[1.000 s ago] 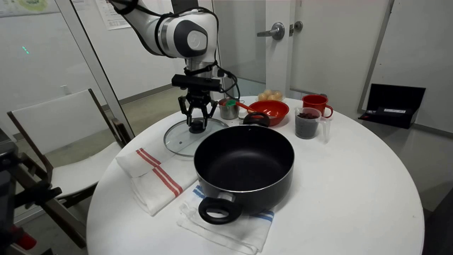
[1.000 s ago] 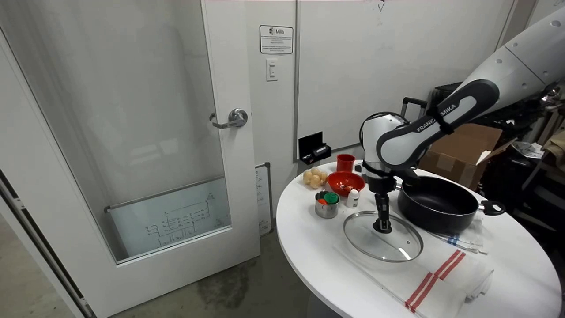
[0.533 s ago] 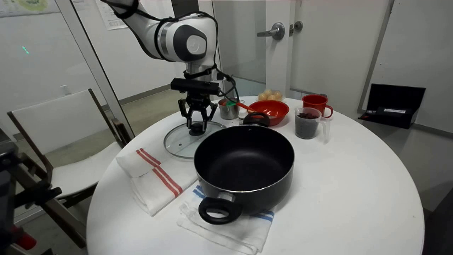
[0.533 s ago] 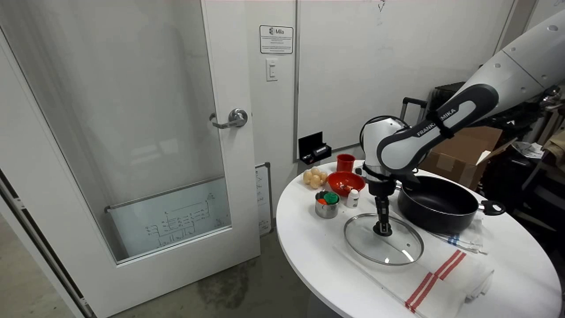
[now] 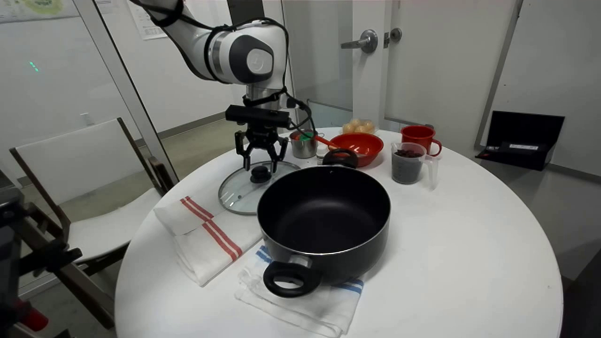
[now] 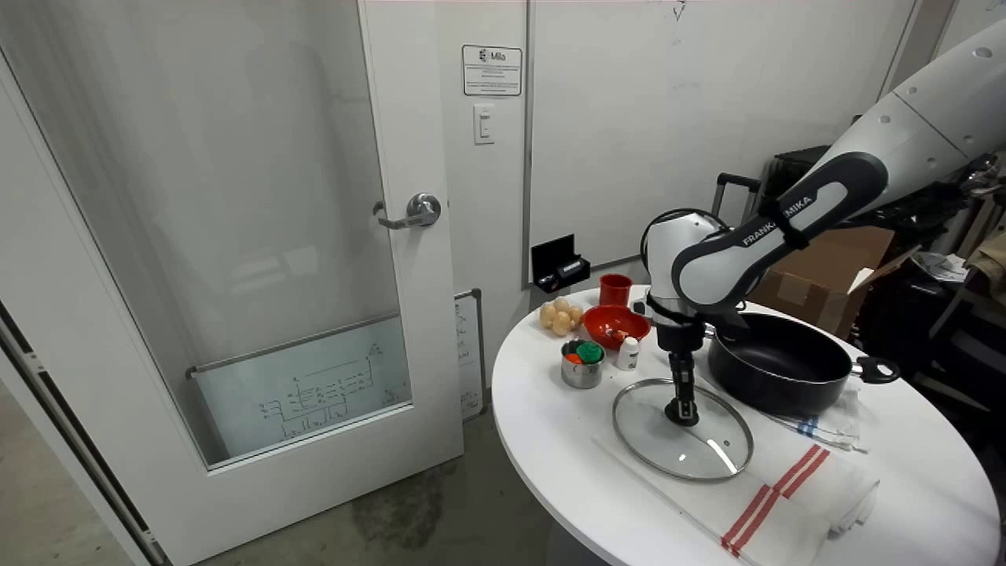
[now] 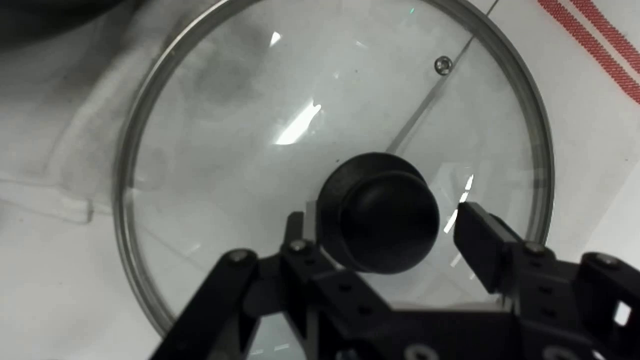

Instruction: Remove the glass lid from the pot.

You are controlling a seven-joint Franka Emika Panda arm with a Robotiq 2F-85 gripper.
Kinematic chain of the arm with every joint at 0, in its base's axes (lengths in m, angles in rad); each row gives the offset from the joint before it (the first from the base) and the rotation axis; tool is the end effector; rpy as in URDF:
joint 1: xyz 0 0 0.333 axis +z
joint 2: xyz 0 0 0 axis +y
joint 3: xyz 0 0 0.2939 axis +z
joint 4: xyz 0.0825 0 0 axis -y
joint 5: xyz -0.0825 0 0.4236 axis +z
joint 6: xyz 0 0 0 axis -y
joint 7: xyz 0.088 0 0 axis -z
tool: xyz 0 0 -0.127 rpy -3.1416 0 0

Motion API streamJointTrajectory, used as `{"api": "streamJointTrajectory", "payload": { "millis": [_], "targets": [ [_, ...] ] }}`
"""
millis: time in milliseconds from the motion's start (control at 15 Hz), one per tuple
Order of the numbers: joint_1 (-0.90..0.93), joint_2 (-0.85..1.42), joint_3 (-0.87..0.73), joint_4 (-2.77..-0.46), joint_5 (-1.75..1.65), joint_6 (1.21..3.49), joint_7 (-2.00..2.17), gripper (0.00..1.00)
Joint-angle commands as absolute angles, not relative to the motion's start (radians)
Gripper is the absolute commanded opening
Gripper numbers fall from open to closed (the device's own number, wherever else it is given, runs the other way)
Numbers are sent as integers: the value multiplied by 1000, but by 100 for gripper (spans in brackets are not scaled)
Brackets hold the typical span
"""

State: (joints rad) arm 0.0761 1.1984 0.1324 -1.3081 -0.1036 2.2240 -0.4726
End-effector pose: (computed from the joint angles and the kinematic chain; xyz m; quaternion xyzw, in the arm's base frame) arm 0.6612 0.1282 -0.0708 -0.9322 -0.3344 0.1302 0.0479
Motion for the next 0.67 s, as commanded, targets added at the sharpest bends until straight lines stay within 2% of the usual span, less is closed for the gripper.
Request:
{"api": "streamJointTrajectory", "payload": {
  "millis": [0, 600],
  "targets": [
    [74, 1173, 138, -1337, -117, 2229, -454, 99],
    [70, 1066, 151, -1404, -116, 2244, -463, 100]
  ]
}}
